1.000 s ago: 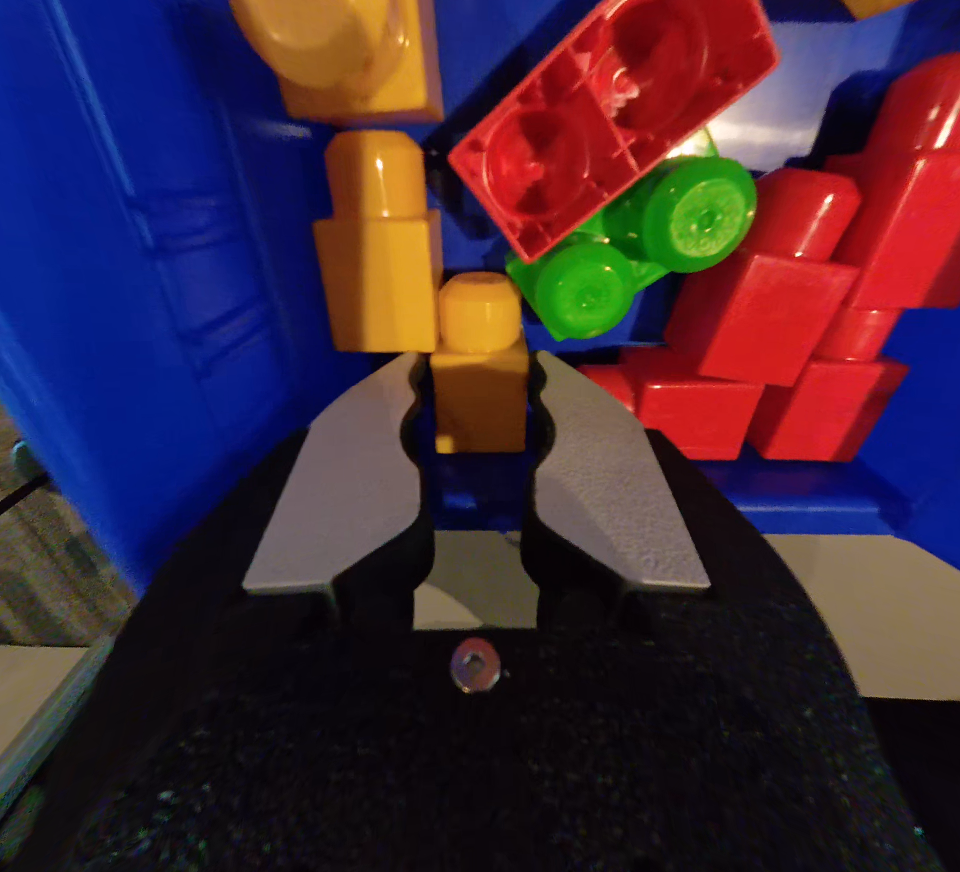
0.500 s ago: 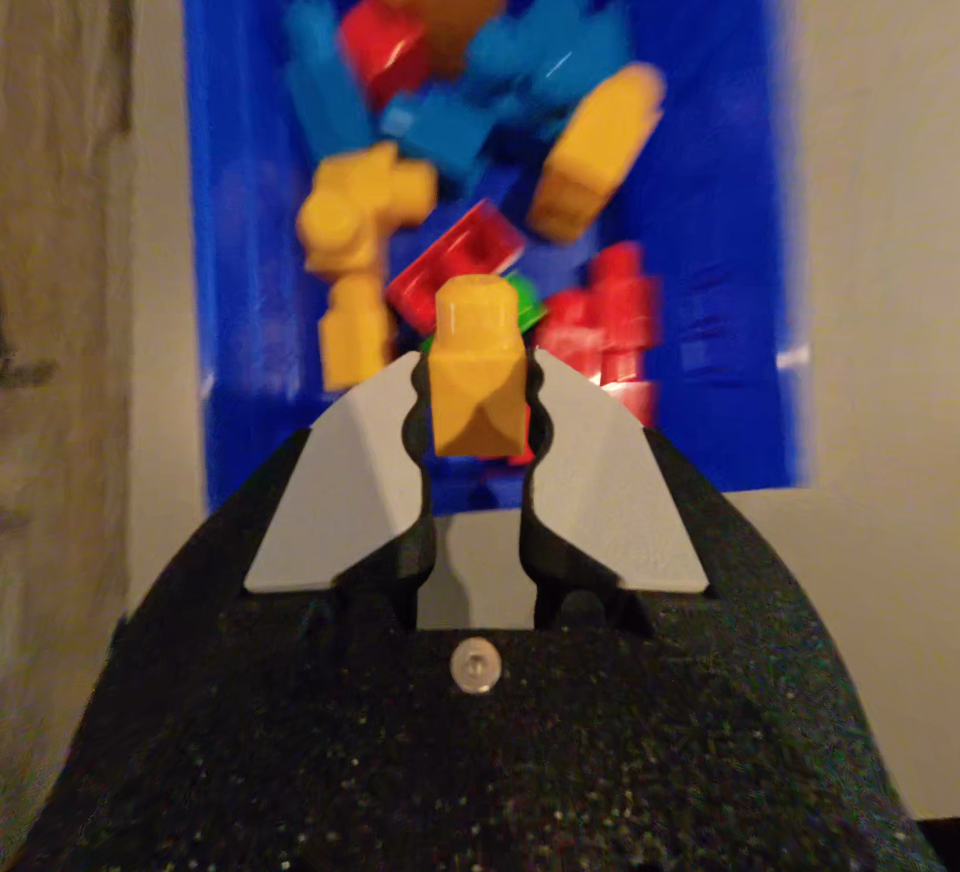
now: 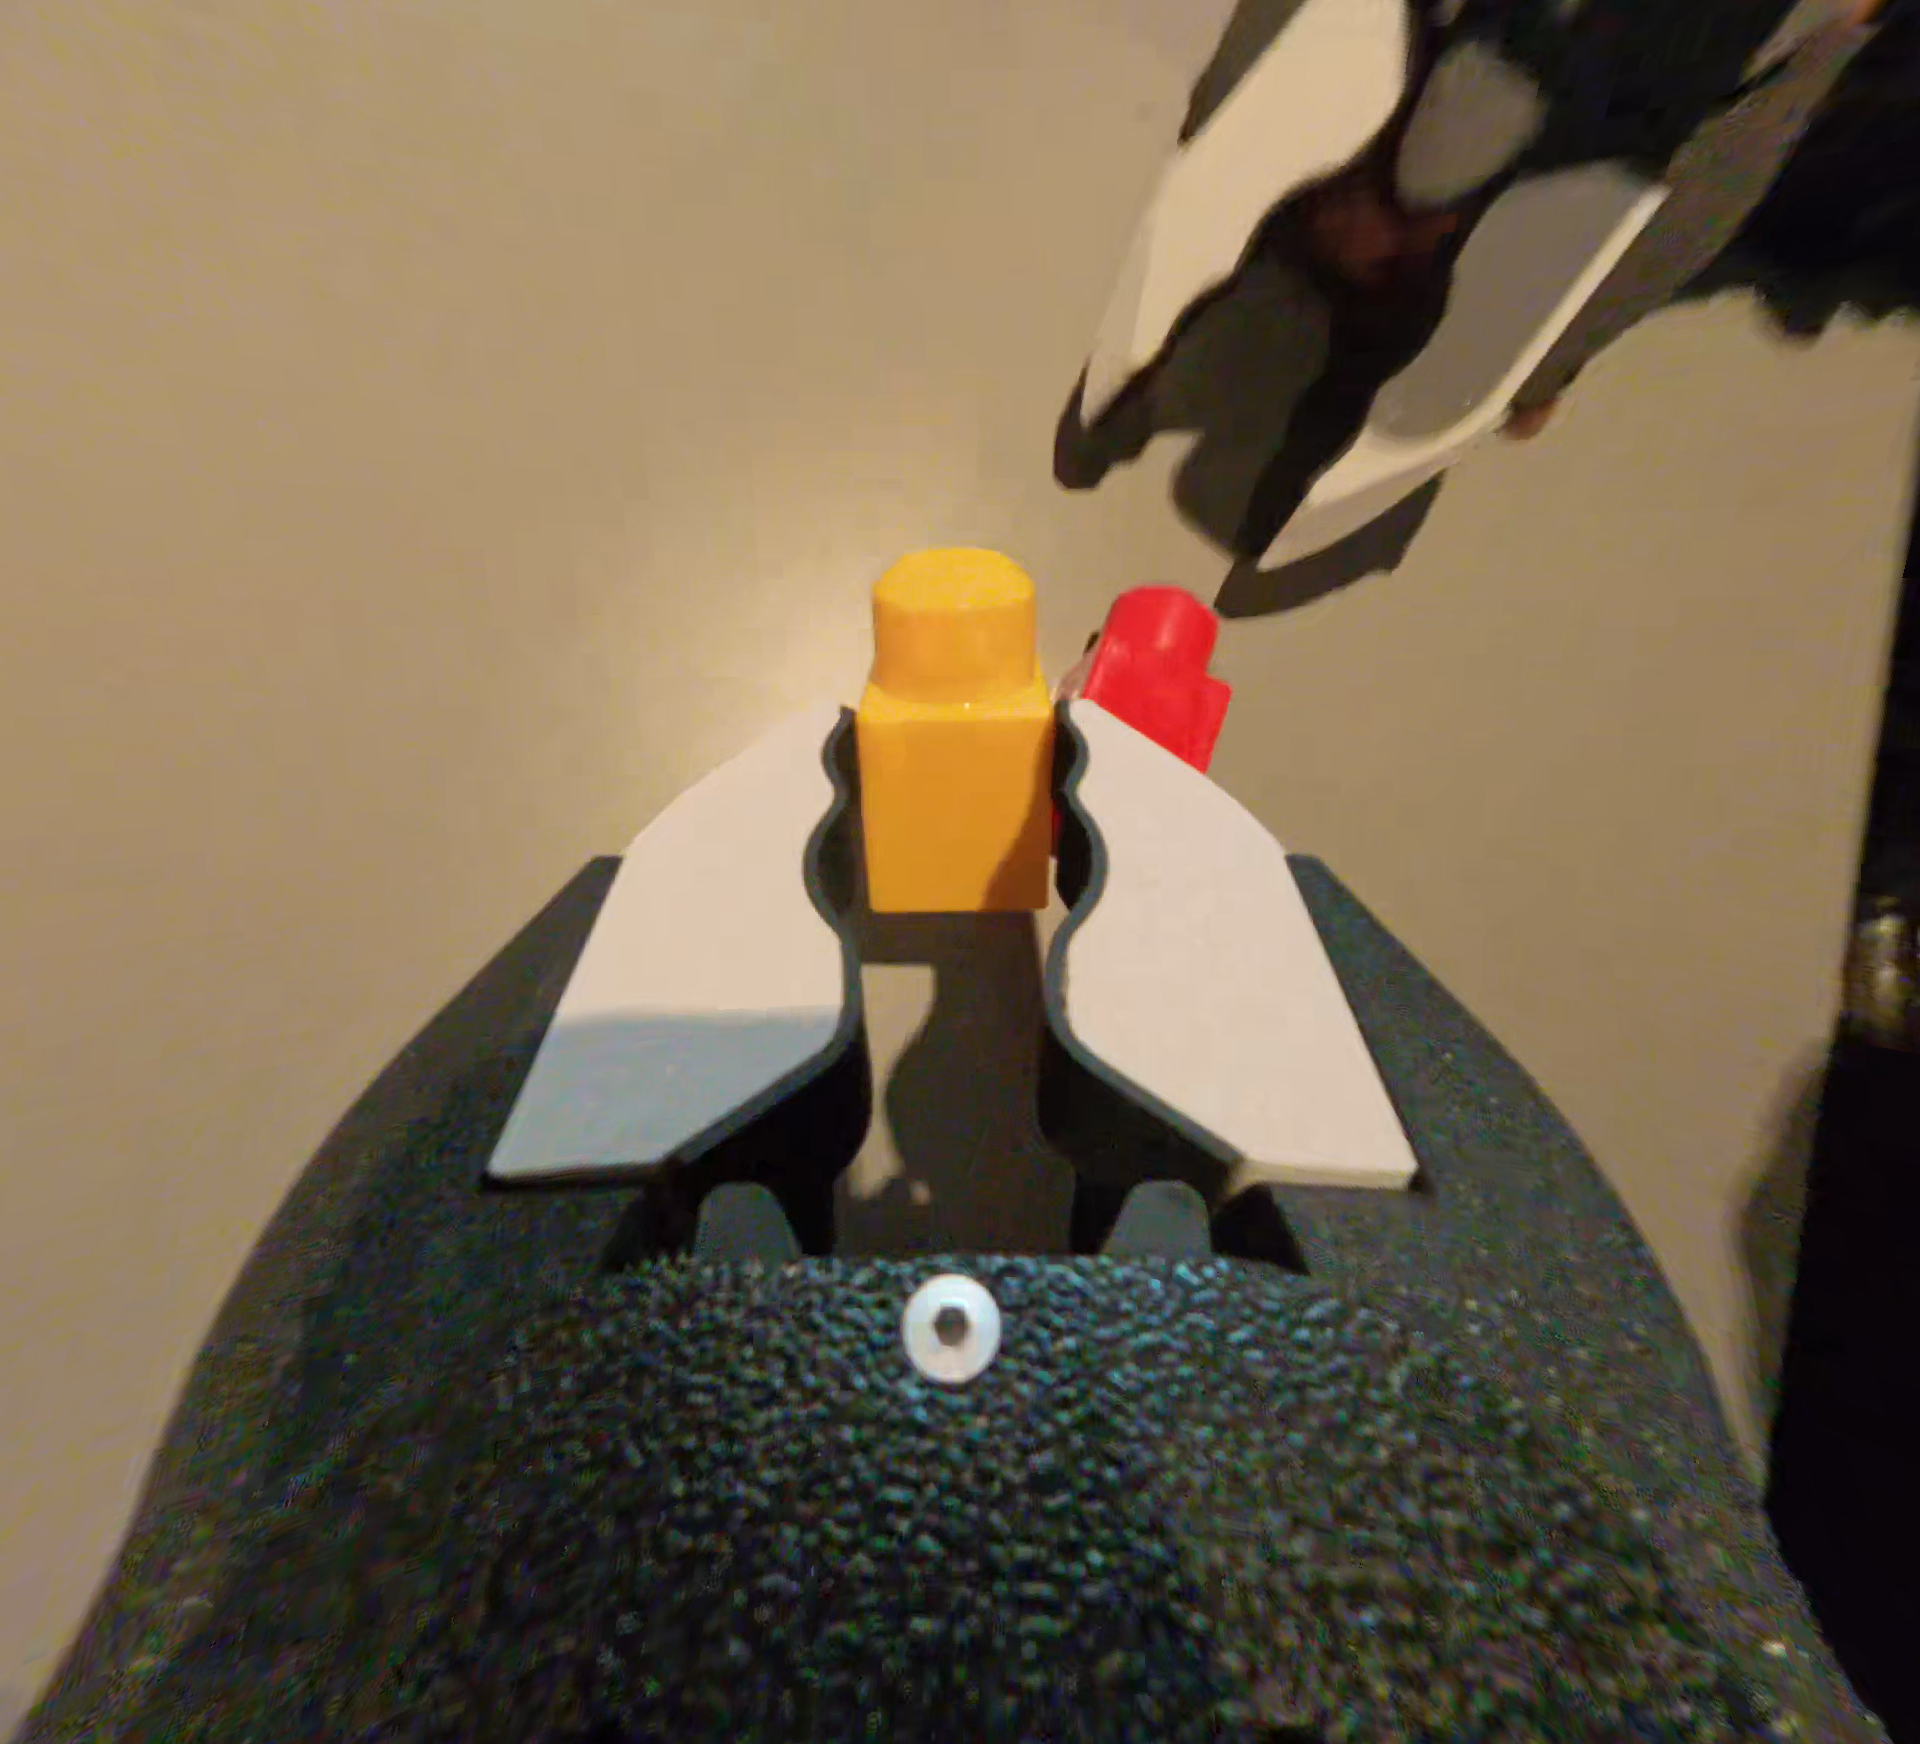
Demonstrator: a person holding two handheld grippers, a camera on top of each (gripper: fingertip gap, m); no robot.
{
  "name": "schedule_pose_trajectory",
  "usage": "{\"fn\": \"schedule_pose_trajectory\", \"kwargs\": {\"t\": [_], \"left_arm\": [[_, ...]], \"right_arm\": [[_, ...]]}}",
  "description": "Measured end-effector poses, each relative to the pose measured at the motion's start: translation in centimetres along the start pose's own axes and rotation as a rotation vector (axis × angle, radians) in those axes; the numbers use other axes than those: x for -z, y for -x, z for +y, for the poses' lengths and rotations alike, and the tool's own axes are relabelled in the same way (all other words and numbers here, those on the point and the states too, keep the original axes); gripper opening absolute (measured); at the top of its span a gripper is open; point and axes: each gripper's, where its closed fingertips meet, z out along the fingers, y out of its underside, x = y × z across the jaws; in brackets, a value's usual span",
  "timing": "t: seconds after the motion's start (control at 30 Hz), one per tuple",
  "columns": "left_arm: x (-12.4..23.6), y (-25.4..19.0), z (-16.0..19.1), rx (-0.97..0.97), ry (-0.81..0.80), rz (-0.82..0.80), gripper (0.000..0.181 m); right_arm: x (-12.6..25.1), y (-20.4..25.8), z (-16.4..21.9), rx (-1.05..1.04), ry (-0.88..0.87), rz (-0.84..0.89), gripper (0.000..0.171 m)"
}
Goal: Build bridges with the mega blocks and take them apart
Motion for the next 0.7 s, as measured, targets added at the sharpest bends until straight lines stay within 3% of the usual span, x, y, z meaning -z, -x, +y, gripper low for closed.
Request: {"fn": "schedule_pose_trajectory", "kwargs": {"t": [0.23,0.4,0.47,0.57,0.63,0.7], "left_arm": [[-2.7,0.0,1.0,-0.038,0.069,-0.023,0.041],[-0.5,0.8,-0.5,-0.109,-0.027,-0.084,0.048],[2.9,1.3,-2.1,-0.164,-0.121,-0.148,0.048],[11.0,3.0,-3.1,-0.218,-0.243,-0.345,0.048],[17.2,4.3,-2.2,-0.208,-0.317,-0.487,0.047],[22.8,6.8,1.1,-0.111,-0.347,-0.641,0.045]], "right_arm": [[0.2,0.1,-0.1,0.003,-0.013,-0.012,0.049],[0.2,0.2,0.0,0.007,-0.011,-0.014,0.049],[0.2,0.2,0.0,0.006,-0.01,-0.015,0.049],[0.1,0.2,0.0,0.007,-0.007,-0.015,0.049],[0.1,0.2,0.0,0.007,-0.003,-0.016,0.049],[0.0,0.2,0.0,0.002,0.002,-0.019,0.048]]}}
